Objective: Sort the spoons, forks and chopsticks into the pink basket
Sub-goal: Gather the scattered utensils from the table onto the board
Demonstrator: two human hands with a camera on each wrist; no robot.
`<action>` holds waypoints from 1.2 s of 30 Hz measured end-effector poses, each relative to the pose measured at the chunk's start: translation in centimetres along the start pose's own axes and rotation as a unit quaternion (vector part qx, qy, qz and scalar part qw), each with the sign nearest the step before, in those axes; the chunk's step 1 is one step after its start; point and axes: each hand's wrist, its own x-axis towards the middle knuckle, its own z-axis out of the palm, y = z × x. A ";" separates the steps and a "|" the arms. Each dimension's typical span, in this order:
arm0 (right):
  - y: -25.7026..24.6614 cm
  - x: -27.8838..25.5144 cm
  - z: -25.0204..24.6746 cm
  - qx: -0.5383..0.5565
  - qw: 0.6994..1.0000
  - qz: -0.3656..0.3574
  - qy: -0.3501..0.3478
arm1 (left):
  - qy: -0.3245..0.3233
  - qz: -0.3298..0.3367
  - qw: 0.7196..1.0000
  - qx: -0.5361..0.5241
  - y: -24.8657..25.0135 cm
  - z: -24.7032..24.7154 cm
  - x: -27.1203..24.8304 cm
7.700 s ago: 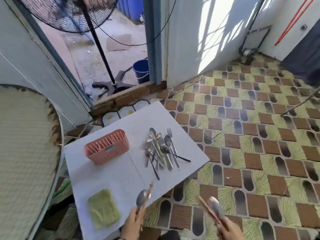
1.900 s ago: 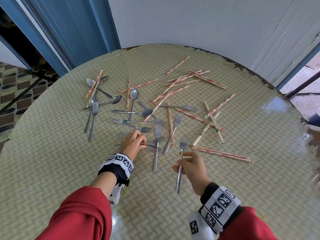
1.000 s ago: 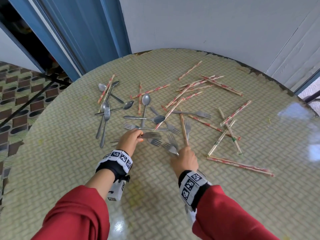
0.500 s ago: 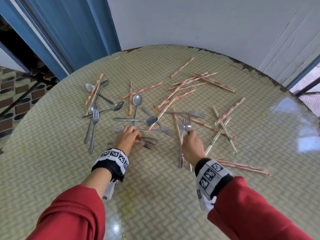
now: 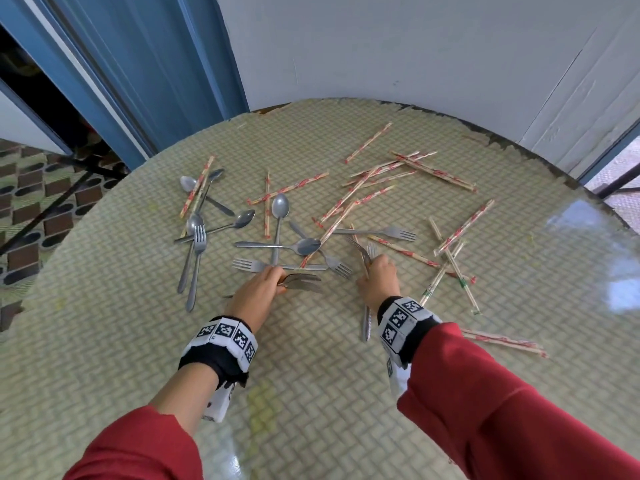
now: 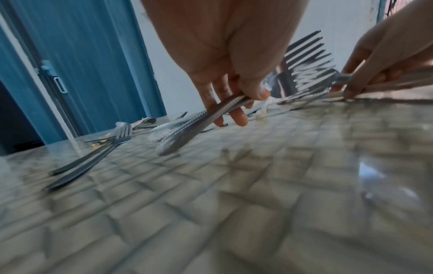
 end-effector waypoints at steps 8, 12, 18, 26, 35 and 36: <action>1.0 -3.2 -2.0 0.145 0.989 0.019 -0.038 | 0.092 -0.056 0.975 -0.196 3.8 -1.6 -2.2; 2.8 -7.0 -4.1 0.182 0.980 0.025 -0.083 | 0.139 -0.022 0.961 -0.238 6.3 -1.0 -3.7; 7.5 -13.2 -8.0 0.180 0.978 0.026 -0.101 | 0.111 -0.100 0.936 -0.318 11.4 0.7 -6.5; 18.5 -23.5 -14.0 0.288 0.956 -0.049 0.042 | 0.026 -0.043 0.903 -0.426 23.6 3.0 -13.7; 38.5 -36.2 -20.6 0.416 0.893 0.048 0.167 | -0.112 0.026 0.841 -0.528 43.6 11.4 -22.4; 40.8 -37.9 -21.4 0.414 0.890 0.059 0.181 | -0.128 0.029 0.836 -0.533 45.9 12.5 -23.6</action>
